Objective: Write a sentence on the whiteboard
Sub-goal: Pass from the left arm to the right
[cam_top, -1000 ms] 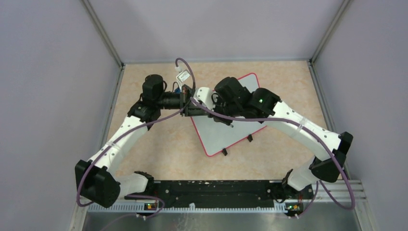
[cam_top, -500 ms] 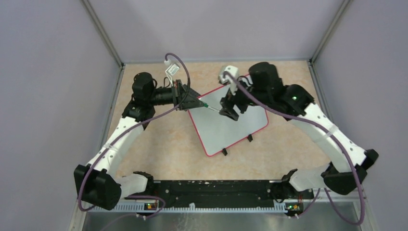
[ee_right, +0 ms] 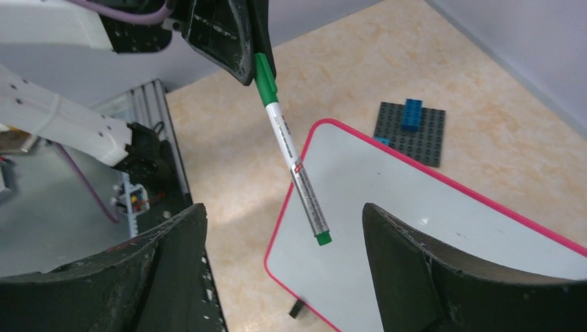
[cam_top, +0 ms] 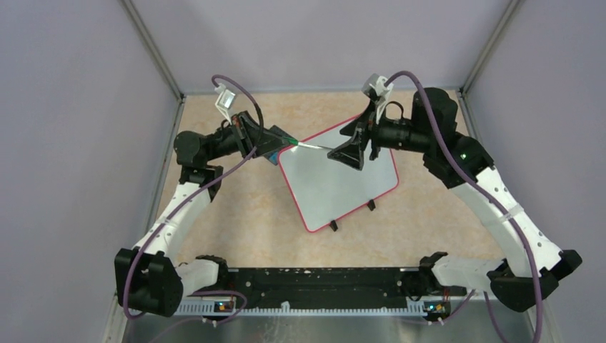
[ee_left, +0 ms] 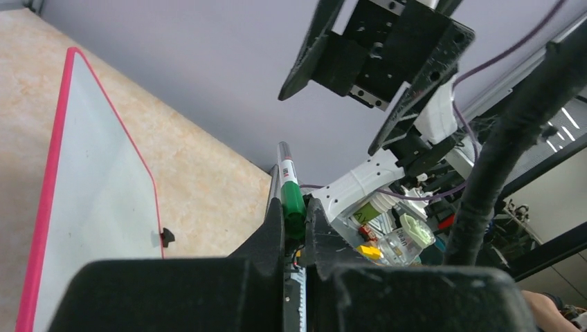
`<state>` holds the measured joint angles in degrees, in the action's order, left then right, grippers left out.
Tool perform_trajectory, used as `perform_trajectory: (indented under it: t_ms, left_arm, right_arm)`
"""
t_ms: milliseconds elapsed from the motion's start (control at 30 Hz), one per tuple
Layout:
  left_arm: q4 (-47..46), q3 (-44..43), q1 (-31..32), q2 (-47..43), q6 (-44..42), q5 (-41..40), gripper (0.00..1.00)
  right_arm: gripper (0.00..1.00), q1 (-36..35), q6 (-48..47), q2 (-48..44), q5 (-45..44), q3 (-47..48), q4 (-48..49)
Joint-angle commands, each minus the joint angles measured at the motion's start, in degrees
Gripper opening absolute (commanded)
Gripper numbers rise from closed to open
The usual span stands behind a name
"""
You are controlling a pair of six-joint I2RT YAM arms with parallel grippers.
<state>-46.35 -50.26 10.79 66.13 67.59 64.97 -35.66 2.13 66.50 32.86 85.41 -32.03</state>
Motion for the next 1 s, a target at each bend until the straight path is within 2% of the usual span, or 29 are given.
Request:
perform_trajectory:
  t_ms: [0, 100, 200, 267, 400, 467, 500, 567, 633, 733, 967]
  left_arm:
    - [-16.8, 1.3, -0.8, -1.1, 10.6, -2.4, 0.0]
    - [-19.3, 1.5, -1.1, -1.3, 12.9, -3.8, 0.0]
    - [-20.9, 1.8, -1.4, -1.7, 14.4, -5.6, 0.0]
    - [-22.3, 2.1, -1.8, -1.9, 15.8, -7.3, 0.0]
    - [-23.9, 2.9, -2.1, -2.0, 16.9, -10.0, 0.0]
    - [-24.1, 3.5, -2.2, -2.0, 17.3, -11.2, 0.0]
    - [-24.2, 3.8, -2.2, -1.8, 17.3, -11.7, 0.0]
    - [-24.2, 3.9, -2.4, -1.7, 17.2, -12.2, 0.0]
    - [-23.6, 3.9, -2.3, -1.6, 16.9, -11.9, 0.0]
    - [-22.4, 3.7, -2.4, -1.9, 16.2, -11.2, 0.0]
    - [-22.1, 3.5, -2.4, -1.8, 16.2, -11.8, 0.0]
  right_arm:
    - [0.8, 3.3, 16.5, 2.5, 12.3, 0.4, 13.1]
    - [0.8, 4.5, 25.8, 4.3, 19.1, -1.1, 22.1]
    - [0.8, 4.5, 32.1, 5.7, 21.6, -2.7, 28.0]
    - [0.8, 4.5, 33.8, 6.4, 19.8, -3.5, 28.3]
    - [0.81, 4.5, 40.3, 6.7, 20.6, -6.7, 36.2]
    - [0.77, 4.5, 43.0, 7.2, 19.5, -6.8, 38.2]
    - [0.72, 4.3, 43.9, 7.6, 19.0, -6.6, 38.6]
    - [0.56, 4.0, 46.1, 8.2, 18.7, -6.8, 41.2]
    - [0.46, 3.9, 47.7, 8.9, 18.2, -6.7, 43.1]
    - [0.42, 3.5, 47.5, 9.8, 17.1, -5.6, 42.5]
    - [0.38, 1.6, 47.6, 11.9, 15.2, -4.2, 41.7]
